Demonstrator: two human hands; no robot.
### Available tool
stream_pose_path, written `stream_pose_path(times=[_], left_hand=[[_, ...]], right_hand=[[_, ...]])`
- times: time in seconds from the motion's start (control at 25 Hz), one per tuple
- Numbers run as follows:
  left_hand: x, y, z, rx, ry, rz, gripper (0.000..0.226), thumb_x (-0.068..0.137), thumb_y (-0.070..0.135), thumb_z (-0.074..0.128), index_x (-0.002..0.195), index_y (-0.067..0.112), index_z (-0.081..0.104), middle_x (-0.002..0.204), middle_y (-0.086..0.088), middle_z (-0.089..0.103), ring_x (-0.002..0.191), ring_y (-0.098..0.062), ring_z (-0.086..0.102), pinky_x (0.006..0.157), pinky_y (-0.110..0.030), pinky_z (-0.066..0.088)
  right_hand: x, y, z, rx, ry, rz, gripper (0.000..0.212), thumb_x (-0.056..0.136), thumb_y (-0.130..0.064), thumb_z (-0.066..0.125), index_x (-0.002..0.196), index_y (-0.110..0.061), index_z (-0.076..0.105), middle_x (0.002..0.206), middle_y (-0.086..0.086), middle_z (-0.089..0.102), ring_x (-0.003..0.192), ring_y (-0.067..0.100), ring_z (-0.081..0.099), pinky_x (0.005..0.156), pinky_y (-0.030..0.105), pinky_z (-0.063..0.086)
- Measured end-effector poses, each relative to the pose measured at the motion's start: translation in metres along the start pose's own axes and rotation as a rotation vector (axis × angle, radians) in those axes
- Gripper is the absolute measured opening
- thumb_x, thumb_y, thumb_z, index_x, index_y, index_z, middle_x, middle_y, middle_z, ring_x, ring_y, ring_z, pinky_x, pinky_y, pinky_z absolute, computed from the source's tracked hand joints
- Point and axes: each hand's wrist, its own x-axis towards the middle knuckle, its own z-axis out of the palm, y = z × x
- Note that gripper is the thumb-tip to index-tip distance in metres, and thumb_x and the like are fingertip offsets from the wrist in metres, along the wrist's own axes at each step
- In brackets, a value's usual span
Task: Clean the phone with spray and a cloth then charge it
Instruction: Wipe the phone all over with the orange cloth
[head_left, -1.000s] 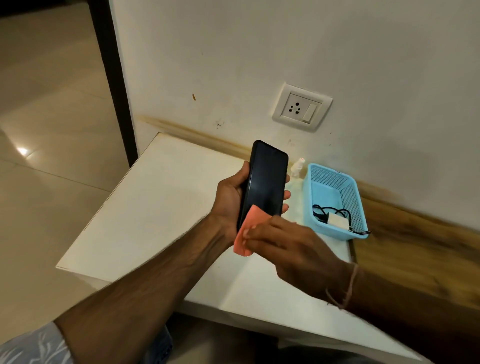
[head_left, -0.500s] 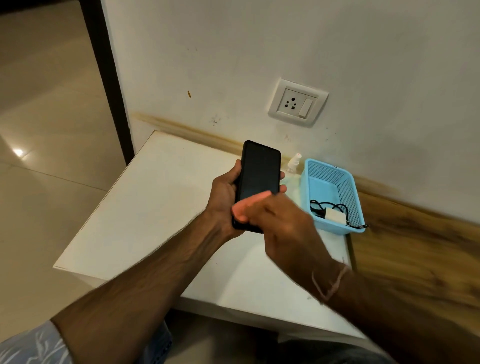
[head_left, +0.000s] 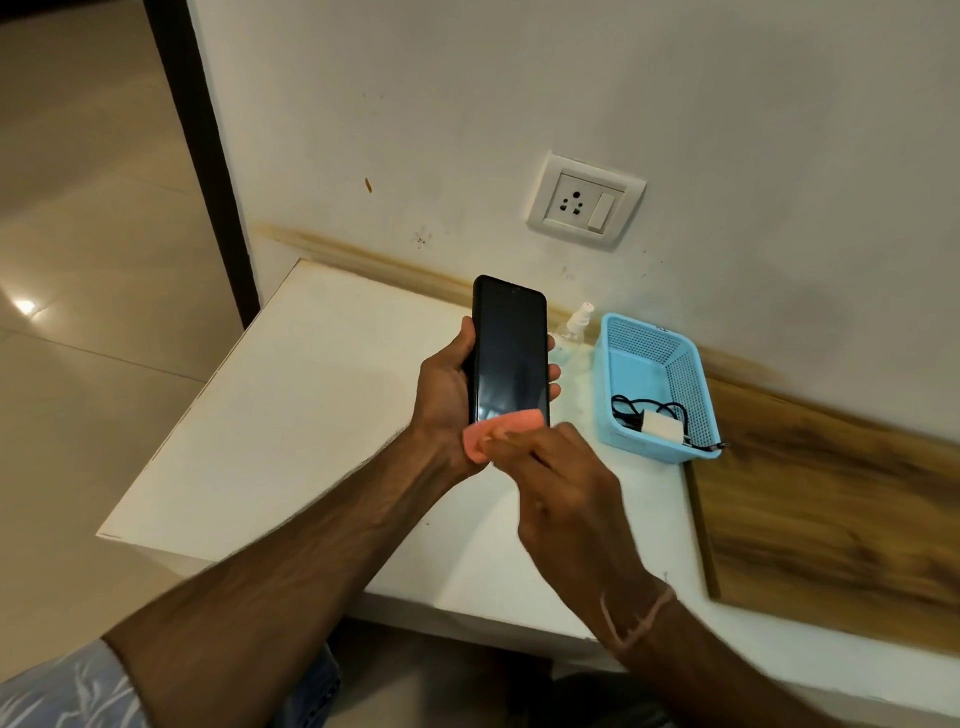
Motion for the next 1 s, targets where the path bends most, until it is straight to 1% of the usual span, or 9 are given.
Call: stream_pose_path(times=[0.12,0.24,0.32,0.48,0.56,0.64,0.8,0.88,1.0], left_hand=[[0.002,-0.001,0.002,-0.023,-0.004,0.035,0.070,0.101,0.058,0.029,0.139,0.004,0.053,0.129,-0.020,0.060,0.099,-0.036,0.061,0.094,-0.046,0.049],[0.001,0.003,0.001,-0.056,-0.028,0.038,0.071,0.101,0.057,0.030,0.138,0.003,0.055,0.131,-0.022,0.059,0.102,-0.037,0.060,0.098,-0.047,0.047],[0.000,0.004,-0.002,-0.067,-0.044,0.025,0.070,0.100,0.057,0.032,0.138,0.003,0.055,0.133,-0.021,0.057,0.104,-0.037,0.059,0.099,-0.048,0.046],[0.000,0.000,-0.001,-0.046,-0.070,-0.021,0.073,0.099,0.060,0.033,0.142,0.004,0.051,0.138,-0.019,0.055,0.112,-0.036,0.057,0.105,-0.049,0.041],[0.001,-0.002,-0.001,0.012,-0.038,-0.024,0.073,0.097,0.062,0.034,0.140,0.006,0.053,0.140,-0.019,0.057,0.122,-0.038,0.056,0.110,-0.051,0.038],[0.003,0.000,-0.004,0.017,-0.022,-0.018,0.072,0.097,0.061,0.035,0.139,0.006,0.054,0.138,-0.020,0.058,0.123,-0.039,0.055,0.111,-0.050,0.037],[0.001,0.007,-0.006,-0.066,-0.047,-0.004,0.069,0.099,0.056,0.036,0.137,0.002,0.057,0.134,-0.019,0.058,0.111,-0.037,0.058,0.108,-0.048,0.039],[0.000,0.004,-0.003,-0.057,-0.055,0.002,0.069,0.098,0.057,0.036,0.136,0.004,0.058,0.134,-0.019,0.060,0.111,-0.036,0.060,0.106,-0.047,0.042],[0.002,-0.006,0.000,-0.006,-0.007,-0.022,0.072,0.097,0.060,0.037,0.144,0.008,0.049,0.145,-0.018,0.053,0.129,-0.035,0.054,0.110,-0.046,0.041]], right_hand=[[-0.007,0.009,-0.006,-0.106,0.043,0.044,0.027,0.080,-0.009,0.067,0.105,-0.003,0.073,0.101,0.014,0.072,0.088,0.030,0.069,0.083,0.037,0.056],[-0.023,-0.004,0.004,-0.139,-0.045,0.120,0.060,0.065,-0.008,0.085,0.121,-0.002,0.065,0.123,0.014,0.065,0.114,0.033,0.062,0.097,0.045,0.048],[-0.035,-0.009,0.006,-0.164,-0.193,0.040,0.084,0.054,-0.001,0.088,0.130,-0.002,0.054,0.134,0.014,0.057,0.124,0.033,0.053,0.100,0.045,0.043],[-0.003,0.005,-0.011,-0.100,-0.305,0.036,0.095,0.057,0.022,0.048,0.146,-0.005,0.029,0.155,0.013,0.024,0.144,0.034,0.019,0.110,0.039,0.037],[0.023,0.007,-0.013,-0.013,-0.400,0.160,0.099,0.069,0.012,0.052,0.149,-0.015,0.000,0.159,0.005,-0.007,0.147,0.025,-0.010,0.118,0.039,0.026],[0.029,-0.001,-0.012,0.034,-0.509,0.207,0.107,0.072,-0.010,0.060,0.147,-0.020,-0.016,0.156,-0.001,-0.025,0.144,0.017,-0.025,0.118,0.039,0.027],[-0.013,-0.010,-0.019,0.001,-0.478,0.006,0.081,0.090,-0.046,0.049,0.154,-0.019,0.006,0.162,-0.004,-0.004,0.149,0.014,-0.006,0.115,0.036,0.029],[-0.012,0.004,-0.022,-0.045,-0.437,0.099,0.068,0.099,-0.057,0.024,0.154,-0.026,-0.001,0.160,-0.011,-0.011,0.147,0.005,-0.012,0.118,0.030,0.021],[0.012,0.002,-0.009,0.007,-0.356,0.348,0.072,0.092,-0.065,0.003,0.151,-0.026,-0.013,0.156,-0.014,-0.023,0.143,0.001,-0.023,0.121,0.029,0.010]])
